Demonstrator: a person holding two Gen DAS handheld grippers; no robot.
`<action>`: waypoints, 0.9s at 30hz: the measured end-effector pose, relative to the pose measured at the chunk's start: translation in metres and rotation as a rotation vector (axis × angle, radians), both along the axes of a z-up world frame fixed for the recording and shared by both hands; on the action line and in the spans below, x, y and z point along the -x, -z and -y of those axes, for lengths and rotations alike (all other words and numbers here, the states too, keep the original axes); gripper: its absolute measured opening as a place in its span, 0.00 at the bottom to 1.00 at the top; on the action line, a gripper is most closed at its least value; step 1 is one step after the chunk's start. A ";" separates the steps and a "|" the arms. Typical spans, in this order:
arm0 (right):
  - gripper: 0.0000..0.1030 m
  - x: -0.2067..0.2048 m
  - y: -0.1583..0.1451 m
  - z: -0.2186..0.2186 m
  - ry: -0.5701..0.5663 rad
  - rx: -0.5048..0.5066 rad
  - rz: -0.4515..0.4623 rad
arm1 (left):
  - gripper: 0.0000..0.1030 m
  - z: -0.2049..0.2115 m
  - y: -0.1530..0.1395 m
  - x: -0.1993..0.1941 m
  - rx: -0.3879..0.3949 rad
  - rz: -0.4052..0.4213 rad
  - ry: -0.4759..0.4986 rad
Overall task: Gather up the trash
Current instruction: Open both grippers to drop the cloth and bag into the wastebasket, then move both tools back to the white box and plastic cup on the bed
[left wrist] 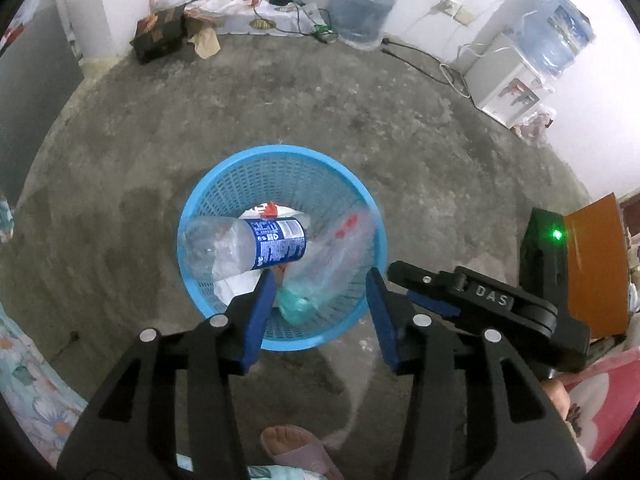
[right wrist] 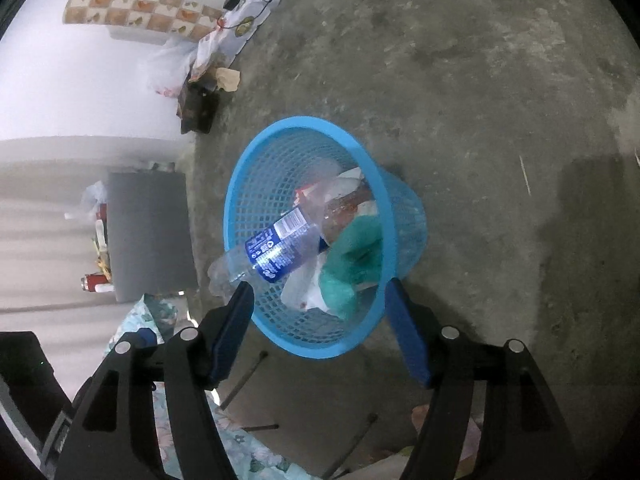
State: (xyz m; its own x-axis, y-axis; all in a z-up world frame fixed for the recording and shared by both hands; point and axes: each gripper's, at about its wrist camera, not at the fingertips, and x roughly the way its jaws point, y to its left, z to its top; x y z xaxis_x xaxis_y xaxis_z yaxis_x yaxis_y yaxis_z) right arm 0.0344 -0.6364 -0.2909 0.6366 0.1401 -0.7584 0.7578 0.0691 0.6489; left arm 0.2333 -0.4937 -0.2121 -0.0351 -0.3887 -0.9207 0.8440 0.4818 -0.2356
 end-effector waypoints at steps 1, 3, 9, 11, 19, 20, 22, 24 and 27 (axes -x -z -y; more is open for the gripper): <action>0.65 0.003 -0.001 0.000 0.004 0.000 0.003 | 0.44 0.000 -0.001 -0.001 0.001 0.004 -0.002; 0.65 0.007 -0.002 0.001 0.013 0.000 0.008 | 0.46 -0.003 -0.007 0.001 0.000 0.014 -0.008; 0.65 0.018 -0.026 -0.005 0.015 0.035 0.034 | 0.57 -0.019 -0.052 0.007 0.049 0.056 -0.044; 0.65 0.021 -0.040 -0.011 0.010 0.052 0.048 | 0.61 -0.032 -0.079 0.011 0.077 0.087 -0.063; 0.72 0.022 -0.125 -0.058 -0.072 0.175 0.150 | 0.78 -0.130 -0.185 0.031 0.240 0.204 -0.154; 0.75 0.020 -0.136 -0.064 -0.093 0.194 0.157 | 0.80 -0.148 -0.196 0.034 0.249 0.220 -0.174; 0.79 0.015 -0.160 -0.081 -0.148 0.242 0.172 | 0.81 -0.182 -0.213 0.039 0.264 0.251 -0.211; 0.79 0.009 -0.179 -0.095 -0.199 0.269 0.184 | 0.81 -0.224 -0.230 0.047 0.279 0.296 -0.266; 0.79 0.001 -0.202 -0.121 -0.280 0.290 0.213 | 0.82 -0.284 -0.247 0.055 0.295 0.339 -0.369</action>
